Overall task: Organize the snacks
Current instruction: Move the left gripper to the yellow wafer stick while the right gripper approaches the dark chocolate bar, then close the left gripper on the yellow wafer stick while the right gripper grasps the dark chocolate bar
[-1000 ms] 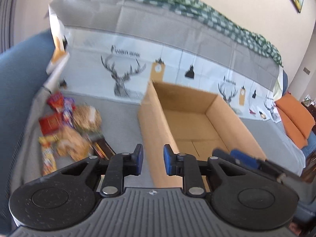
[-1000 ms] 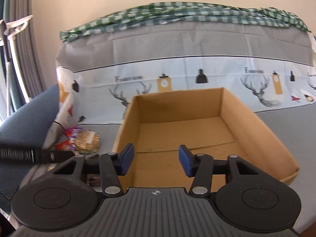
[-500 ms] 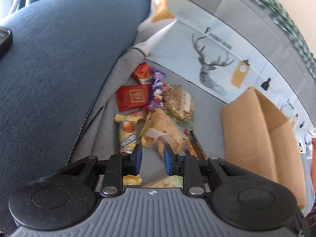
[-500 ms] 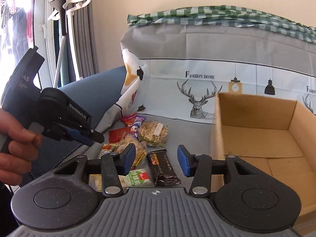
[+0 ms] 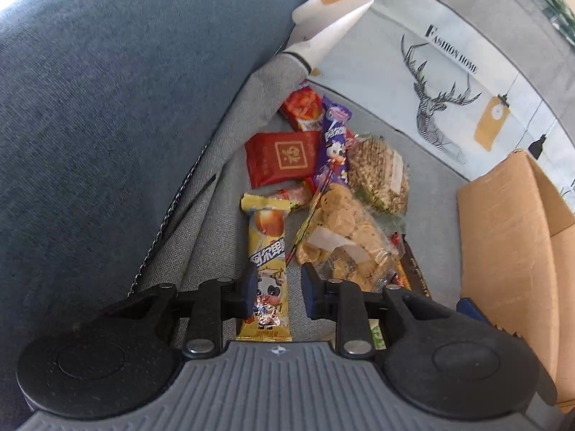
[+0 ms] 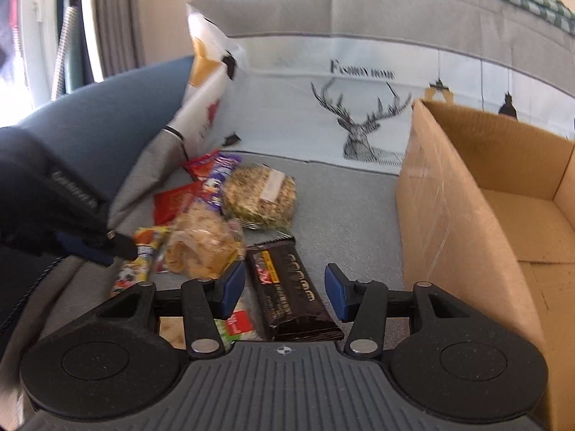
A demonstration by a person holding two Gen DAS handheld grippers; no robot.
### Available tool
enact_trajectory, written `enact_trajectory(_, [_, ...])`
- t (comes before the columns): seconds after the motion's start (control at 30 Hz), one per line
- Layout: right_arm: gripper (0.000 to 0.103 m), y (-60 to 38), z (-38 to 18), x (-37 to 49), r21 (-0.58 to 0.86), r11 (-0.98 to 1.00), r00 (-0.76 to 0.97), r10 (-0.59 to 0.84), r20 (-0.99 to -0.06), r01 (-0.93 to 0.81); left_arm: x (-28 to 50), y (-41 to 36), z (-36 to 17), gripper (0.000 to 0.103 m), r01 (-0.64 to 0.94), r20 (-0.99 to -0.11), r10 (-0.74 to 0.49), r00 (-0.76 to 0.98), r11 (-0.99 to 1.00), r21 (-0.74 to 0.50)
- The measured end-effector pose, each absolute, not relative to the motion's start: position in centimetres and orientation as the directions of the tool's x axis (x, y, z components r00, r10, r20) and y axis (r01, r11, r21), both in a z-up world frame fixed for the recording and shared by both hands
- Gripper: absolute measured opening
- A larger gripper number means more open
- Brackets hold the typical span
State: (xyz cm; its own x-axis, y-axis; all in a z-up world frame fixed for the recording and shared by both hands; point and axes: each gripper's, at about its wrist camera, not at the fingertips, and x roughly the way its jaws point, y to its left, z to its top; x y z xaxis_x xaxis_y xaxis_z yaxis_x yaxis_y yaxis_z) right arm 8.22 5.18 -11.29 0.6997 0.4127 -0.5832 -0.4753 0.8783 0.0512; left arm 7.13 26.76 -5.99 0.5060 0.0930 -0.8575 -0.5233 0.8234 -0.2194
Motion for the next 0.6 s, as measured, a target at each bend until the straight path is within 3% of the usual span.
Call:
enact_trajectory(0.1, [0.057, 5.8, -12.5, 9.8, 0.063, 0.884, 0.666, 0.394, -0.634, -0.464, 7.6, 26.5, -6.5, 0.042, -0.537, -0.87, 0.121, 0.478, 0.824, -0.18])
enact_trajectory(0.2, [0.069, 6.2, -13.4, 10.8, 0.08, 0.883, 0.636, 0.392, -0.664, -0.462, 8.2, 26.3, -7.0, 0.05, -0.542, -0.878, 0.121, 0.463, 0.823, -0.172])
enact_trajectory(0.6, [0.071, 6.5, -14.6, 12.9, 0.129, 0.895, 0.586, 0.382, -0.715, -0.426, 10.5, 25.7, -8.9, 0.049, -0.55, -0.905, 0.166, 0.392, 0.831, -0.086])
